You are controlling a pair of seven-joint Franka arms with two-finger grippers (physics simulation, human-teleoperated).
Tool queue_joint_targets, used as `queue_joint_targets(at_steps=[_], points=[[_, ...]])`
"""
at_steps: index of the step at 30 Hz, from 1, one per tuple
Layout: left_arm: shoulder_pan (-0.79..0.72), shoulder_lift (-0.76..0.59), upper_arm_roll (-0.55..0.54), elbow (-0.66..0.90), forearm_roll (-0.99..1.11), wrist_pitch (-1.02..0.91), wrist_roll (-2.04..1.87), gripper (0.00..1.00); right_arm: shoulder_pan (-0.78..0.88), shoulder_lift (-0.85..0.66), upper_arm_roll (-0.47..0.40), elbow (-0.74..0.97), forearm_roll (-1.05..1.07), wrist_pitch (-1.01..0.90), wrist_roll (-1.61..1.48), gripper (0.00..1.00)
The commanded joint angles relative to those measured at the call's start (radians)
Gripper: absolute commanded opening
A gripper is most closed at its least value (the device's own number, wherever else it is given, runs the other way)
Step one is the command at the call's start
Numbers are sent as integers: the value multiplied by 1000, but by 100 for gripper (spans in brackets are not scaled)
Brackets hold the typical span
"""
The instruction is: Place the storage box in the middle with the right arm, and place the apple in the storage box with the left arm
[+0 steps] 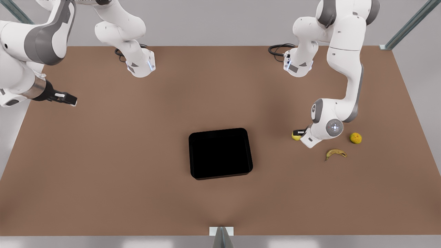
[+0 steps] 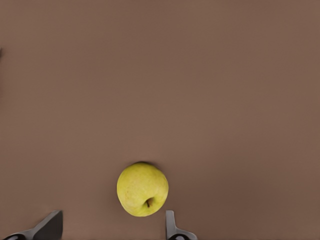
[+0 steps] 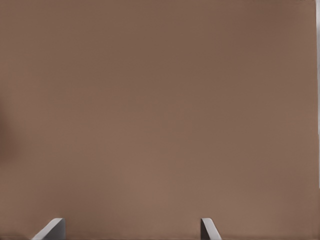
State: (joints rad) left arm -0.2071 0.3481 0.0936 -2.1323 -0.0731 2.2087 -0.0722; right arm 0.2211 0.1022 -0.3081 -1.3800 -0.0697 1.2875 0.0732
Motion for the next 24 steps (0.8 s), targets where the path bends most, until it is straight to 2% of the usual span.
queue_joint_targets(at_steps=[1, 14, 24], points=[[-11, 0, 0, -12, -1, 111, -98, 100, -9, 20, -2, 13, -10, -27, -197, 100], [-43, 89, 2, -17, -1, 163, -97, 100, 21, 71, 1, 15, 8, -25, -194, 100], [-49, 104, 2, -32, 1, 157, -97, 100, 21, 90, 1, 24, 11, -25, -196, 100]])
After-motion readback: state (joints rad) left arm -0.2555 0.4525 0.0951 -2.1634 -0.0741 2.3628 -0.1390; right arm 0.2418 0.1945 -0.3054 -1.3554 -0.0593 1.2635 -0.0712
